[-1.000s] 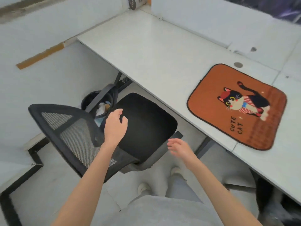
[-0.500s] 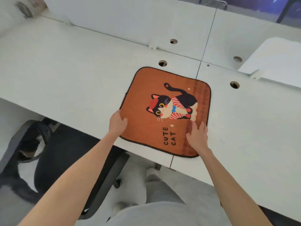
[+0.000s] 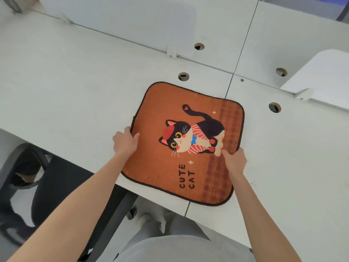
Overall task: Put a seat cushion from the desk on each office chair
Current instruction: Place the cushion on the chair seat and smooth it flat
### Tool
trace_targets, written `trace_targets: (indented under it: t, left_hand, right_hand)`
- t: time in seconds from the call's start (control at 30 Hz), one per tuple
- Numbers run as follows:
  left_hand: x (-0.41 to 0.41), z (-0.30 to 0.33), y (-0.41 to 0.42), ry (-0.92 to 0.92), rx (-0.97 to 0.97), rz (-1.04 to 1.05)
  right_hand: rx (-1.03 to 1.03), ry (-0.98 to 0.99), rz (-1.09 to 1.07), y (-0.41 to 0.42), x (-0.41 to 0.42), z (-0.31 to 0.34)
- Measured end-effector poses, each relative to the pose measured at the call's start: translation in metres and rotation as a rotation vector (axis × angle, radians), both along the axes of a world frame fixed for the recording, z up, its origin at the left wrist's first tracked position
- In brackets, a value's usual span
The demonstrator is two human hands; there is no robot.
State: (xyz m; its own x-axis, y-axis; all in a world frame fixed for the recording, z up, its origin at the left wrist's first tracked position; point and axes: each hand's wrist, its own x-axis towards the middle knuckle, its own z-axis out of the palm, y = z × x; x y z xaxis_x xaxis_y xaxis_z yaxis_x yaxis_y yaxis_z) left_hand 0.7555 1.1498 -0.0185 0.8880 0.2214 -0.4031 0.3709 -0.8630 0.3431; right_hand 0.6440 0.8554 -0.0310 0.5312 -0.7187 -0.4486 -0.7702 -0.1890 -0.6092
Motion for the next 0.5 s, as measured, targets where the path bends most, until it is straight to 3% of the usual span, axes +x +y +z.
trace_targets:
  t: [0.13, 0.27, 0.5]
  left_hand:
    - [0.003, 0.017, 0.011, -0.111, -0.175, 0.072]
    - [-0.027, 0.051, 0.04, -0.262, -0.33, 0.185]
    - [-0.115, 0.091, 0.148, -0.502, -0.219, 0.393]
  right_hand:
    - [-0.231, -0.072, 0.264, 0.018, 0.019, 0.032]
    - [-0.27, -0.265, 0.518, 0.071, 0.043, 0.075]
    - [-0.143, -0.476, 1.071, 0.235, 0.052, 0.113]
